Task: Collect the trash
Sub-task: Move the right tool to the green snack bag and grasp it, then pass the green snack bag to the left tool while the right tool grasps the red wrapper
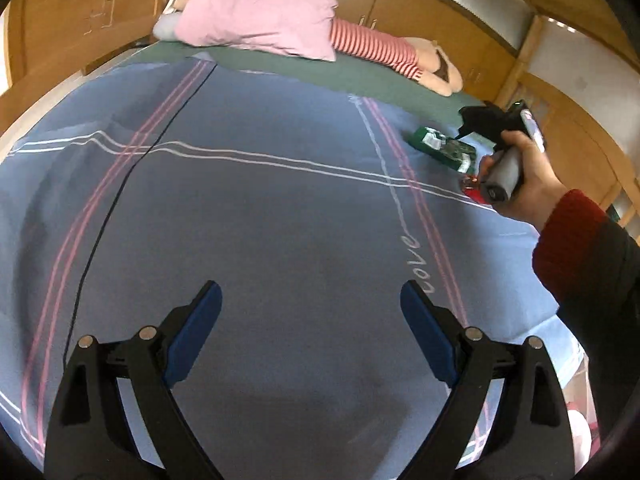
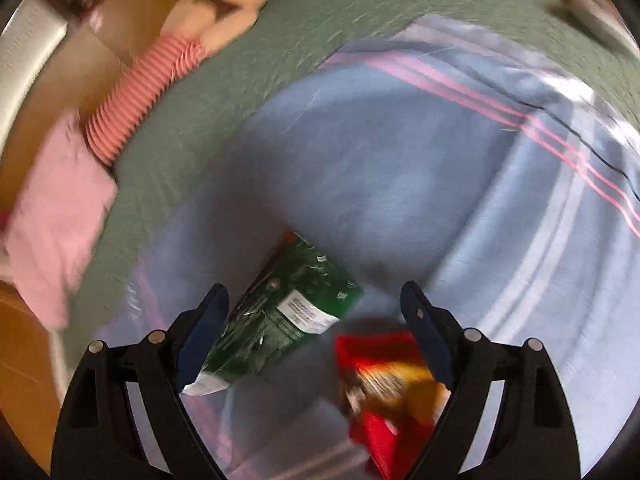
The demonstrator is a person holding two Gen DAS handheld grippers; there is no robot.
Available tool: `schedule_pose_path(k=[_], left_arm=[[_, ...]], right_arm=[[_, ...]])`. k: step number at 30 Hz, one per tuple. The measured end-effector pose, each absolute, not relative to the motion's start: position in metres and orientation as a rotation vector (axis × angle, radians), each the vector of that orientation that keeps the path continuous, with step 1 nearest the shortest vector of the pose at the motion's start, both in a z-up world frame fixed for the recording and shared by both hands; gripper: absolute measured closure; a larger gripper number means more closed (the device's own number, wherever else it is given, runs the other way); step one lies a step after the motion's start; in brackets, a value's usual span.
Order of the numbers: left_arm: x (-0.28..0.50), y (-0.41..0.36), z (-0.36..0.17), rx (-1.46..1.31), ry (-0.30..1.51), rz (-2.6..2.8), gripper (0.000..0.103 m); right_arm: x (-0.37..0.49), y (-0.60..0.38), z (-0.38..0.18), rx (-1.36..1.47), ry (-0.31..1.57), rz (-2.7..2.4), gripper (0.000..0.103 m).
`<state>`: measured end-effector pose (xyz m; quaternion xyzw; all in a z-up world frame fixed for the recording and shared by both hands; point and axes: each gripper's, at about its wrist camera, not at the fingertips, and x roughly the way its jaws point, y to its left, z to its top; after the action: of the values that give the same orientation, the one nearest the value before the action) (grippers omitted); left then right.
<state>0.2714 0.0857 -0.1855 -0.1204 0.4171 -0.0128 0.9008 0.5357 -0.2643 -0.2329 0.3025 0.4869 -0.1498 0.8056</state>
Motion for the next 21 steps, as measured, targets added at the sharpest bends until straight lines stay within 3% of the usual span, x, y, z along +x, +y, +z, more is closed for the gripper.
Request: schedule_pose_path(k=[7,8,12,14,17,21], left_arm=[[0.275,0.128,-0.195,-0.402,0.886,0.128,0.012],[0.275,0.134,-0.195,-0.432,0.887,0.150,0.012],[0.270,0.151,-0.194,-0.503,0.867,0.221,0.012],[0.270,0.151,-0.197,-0.522,0.880,0.216,0.012],[0.274,0.144,-0.201,-0.525,0.912,0.180,0.012],[0.287,0.134,-0.200,-0.501,0.896,0.149,0.012]], right_arm=[[0.491,-0.190,-0.233,0.307,1.181,0.093,0.057],[0.472,-0.179,-0.231,0.315,1.230,0.211,0.057],[0.408,-0.146,-0.214,0.298,1.327,0.539,0.052],[0.387,-0.152,-0.190,0.310,1.238,0.550,0.028],[0.382,-0.184,-0.161,0.395,1.091,0.505,0.021],[0.398,-0.218,-0.161,0.466,1.095,0.389,0.020]])
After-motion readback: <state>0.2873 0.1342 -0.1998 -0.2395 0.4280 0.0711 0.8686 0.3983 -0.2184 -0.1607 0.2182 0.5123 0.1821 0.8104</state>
